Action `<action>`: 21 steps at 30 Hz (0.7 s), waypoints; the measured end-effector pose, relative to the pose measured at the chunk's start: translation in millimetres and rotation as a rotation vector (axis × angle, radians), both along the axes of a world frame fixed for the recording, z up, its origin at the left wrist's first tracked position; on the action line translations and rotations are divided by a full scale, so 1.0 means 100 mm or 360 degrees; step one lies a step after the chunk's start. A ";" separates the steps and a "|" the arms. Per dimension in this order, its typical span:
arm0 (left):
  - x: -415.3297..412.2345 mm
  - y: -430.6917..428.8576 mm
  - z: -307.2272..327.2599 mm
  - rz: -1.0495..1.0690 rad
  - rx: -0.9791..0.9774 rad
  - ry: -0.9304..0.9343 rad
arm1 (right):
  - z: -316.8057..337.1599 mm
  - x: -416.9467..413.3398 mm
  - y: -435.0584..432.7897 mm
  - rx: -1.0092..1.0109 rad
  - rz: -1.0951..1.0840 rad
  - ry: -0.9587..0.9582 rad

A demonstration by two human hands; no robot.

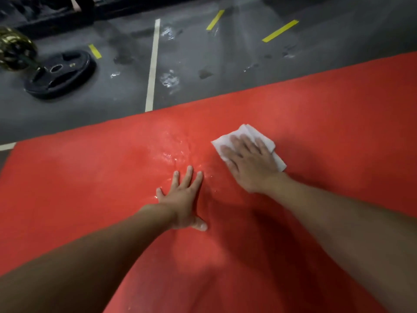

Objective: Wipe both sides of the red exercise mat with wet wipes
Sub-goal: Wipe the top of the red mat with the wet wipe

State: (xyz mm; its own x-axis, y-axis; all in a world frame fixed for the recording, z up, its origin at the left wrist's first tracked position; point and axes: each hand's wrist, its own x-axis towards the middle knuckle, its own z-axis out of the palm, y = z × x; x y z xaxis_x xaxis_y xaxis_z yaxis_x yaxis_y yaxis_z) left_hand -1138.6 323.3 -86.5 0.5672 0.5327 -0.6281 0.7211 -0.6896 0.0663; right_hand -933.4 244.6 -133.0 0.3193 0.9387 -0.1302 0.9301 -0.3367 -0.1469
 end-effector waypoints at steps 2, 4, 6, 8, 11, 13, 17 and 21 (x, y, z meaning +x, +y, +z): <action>-0.01 0.00 0.00 0.0003 0.0039 -0.0036 | -0.05 -0.13 -0.02 -0.0031 -0.0195 -0.0056; 0.00 -0.07 0.05 0.0006 0.0084 -0.0077 | -0.09 -0.37 -0.07 -0.0021 -0.0150 -0.0045; -0.01 -0.15 0.09 0.0001 0.0149 -0.0172 | -0.07 -0.40 -0.09 -0.0004 -0.0136 0.0055; -0.11 -0.28 0.09 -0.0014 0.0132 -0.0279 | -0.03 -0.32 -0.06 0.0002 -0.0217 0.0096; -0.28 -0.46 0.07 -0.0160 0.0006 -0.0112 | -0.05 -0.56 -0.10 -0.0007 -0.0247 0.0031; -0.32 -0.48 0.07 -0.0199 -0.0013 -0.0035 | -0.08 -0.74 -0.20 0.0062 0.0000 -0.0022; -0.33 -0.52 0.09 -0.0148 0.0004 -0.0085 | 0.04 -0.55 -0.33 -0.0009 -0.0144 0.0030; -0.39 -0.55 0.10 -0.0200 0.0020 -0.0132 | 0.01 -0.99 -0.54 0.0086 -0.0084 -0.0006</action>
